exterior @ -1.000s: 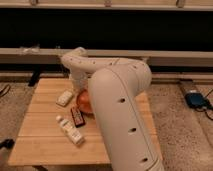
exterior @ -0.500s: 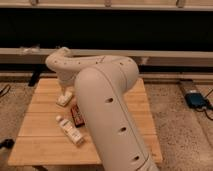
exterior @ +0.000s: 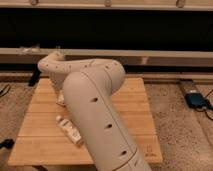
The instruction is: Place the white sponge in the ceramic cup
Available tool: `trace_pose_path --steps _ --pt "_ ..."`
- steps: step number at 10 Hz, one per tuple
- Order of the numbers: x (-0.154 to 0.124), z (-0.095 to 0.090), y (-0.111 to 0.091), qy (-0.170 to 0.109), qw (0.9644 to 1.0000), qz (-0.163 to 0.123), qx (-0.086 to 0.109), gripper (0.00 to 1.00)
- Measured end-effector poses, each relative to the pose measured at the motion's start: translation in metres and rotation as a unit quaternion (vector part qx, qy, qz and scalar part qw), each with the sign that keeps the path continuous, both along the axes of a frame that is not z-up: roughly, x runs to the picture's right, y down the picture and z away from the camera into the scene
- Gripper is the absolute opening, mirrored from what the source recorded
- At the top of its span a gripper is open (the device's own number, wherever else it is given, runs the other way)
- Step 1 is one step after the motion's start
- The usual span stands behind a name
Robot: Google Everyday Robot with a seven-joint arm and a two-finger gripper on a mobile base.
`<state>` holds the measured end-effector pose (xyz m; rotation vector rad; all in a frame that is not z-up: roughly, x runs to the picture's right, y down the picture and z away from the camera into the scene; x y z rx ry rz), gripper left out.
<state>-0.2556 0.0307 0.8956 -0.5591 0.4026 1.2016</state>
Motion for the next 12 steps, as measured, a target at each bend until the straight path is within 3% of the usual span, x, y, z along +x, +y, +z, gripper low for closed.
trace_pose_path --steps 6,12 --pt "-0.011 0.036 -0.019 0.008 0.9999 0.013 -0.001 0.65" --pt "-0.013 0.061 -0.006 0.025 0.9990 0.025 -0.026 0.65"
